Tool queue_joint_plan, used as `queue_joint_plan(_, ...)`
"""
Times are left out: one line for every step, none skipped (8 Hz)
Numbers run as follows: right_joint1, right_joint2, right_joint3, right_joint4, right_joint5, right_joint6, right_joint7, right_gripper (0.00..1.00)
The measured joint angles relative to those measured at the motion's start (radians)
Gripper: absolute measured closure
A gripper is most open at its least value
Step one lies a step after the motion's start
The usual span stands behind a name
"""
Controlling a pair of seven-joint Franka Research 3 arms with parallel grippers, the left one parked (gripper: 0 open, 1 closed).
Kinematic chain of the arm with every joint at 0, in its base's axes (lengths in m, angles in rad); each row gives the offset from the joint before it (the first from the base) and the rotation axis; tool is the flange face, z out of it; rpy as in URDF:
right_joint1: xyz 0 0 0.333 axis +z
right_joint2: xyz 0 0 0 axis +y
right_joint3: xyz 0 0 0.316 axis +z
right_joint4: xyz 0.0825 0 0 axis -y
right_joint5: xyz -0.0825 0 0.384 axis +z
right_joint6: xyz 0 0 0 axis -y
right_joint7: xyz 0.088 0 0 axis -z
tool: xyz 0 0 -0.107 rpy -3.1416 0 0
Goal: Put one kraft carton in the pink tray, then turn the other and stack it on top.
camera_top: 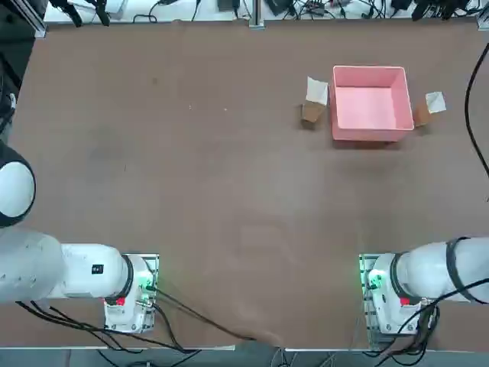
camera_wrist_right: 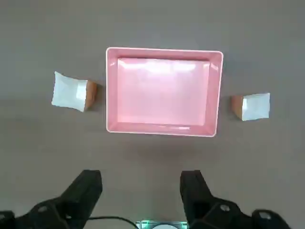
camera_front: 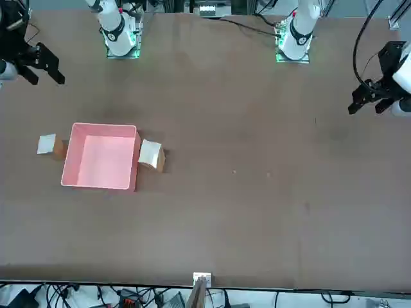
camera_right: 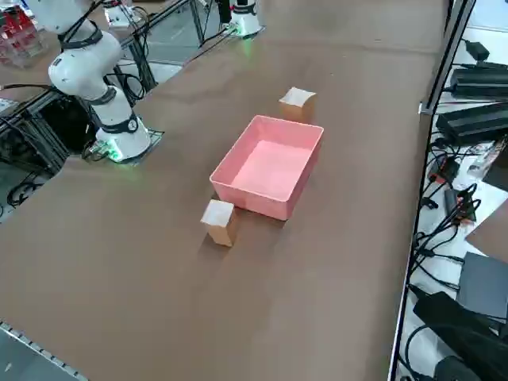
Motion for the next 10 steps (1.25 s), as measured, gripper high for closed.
queue_joint_plan(0.0, 0.0, 0.0, 0.0, -0.001, 0.0, 0.0, 0.0)
queue_joint_plan(0.0, 0.0, 0.0, 0.0, -0.002, 0.0, 0.0, 0.0)
queue_joint_plan(-0.001, 0.0, 0.0, 0.0, -0.003, 0.001, 0.0, 0.0)
queue_joint_plan(-0.001, 0.003, 0.0, 0.0, -0.003, 0.002, 0.0, 0.0)
queue_joint_plan(0.001, 0.014, 0.002, -0.001, -0.002, 0.007, -0.002, 0.0)
queue_joint_plan(0.013, 0.034, 0.01, -0.002, 0.0, 0.026, -0.002, 0.0)
queue_joint_plan(0.045, 0.067, 0.021, -0.005, 0.001, 0.067, 0.0, 0.0)
queue_joint_plan(0.09, 0.11, 0.028, -0.009, 0.0, 0.121, 0.016, 0.0)
queue_joint_plan(0.138, 0.158, 0.032, -0.011, -0.001, 0.178, 0.061, 0.0)
queue_joint_plan(0.188, 0.21, 0.033, -0.013, -0.003, 0.236, 0.137, 0.0)
